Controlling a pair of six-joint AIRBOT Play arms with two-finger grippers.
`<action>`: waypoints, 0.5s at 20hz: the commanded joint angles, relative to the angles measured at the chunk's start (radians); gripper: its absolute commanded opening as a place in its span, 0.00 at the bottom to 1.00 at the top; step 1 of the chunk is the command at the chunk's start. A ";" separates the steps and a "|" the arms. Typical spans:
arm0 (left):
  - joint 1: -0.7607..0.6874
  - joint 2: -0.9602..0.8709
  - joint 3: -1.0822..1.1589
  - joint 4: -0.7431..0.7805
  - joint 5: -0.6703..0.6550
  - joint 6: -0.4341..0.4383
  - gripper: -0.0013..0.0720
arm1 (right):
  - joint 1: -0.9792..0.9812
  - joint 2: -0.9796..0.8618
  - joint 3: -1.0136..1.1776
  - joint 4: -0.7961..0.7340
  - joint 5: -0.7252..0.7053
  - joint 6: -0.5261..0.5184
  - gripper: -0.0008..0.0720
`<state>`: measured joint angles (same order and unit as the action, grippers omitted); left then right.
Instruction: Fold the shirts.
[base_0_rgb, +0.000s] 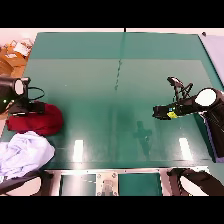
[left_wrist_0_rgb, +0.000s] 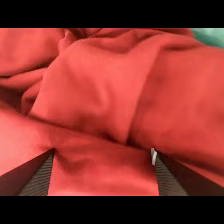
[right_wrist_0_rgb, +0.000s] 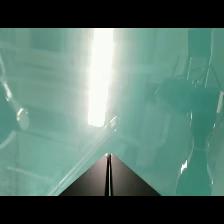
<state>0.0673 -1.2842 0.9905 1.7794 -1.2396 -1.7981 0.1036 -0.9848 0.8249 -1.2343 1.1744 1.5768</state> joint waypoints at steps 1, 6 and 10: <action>0.018 -0.092 -0.010 -0.050 0.035 -0.004 0.97 | 0.001 0.001 0.000 0.000 0.000 0.000 0.03; 0.016 -0.135 0.035 -0.086 0.002 0.097 0.05 | 0.001 0.001 0.000 0.000 0.000 0.000 0.03; -0.053 -0.035 0.273 -0.123 -0.056 0.132 0.05 | 0.001 0.001 0.000 0.000 0.000 0.000 0.03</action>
<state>0.0559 -1.3674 1.1275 1.6890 -1.2537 -1.7012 0.1036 -0.9848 0.8249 -1.2343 1.1744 1.5768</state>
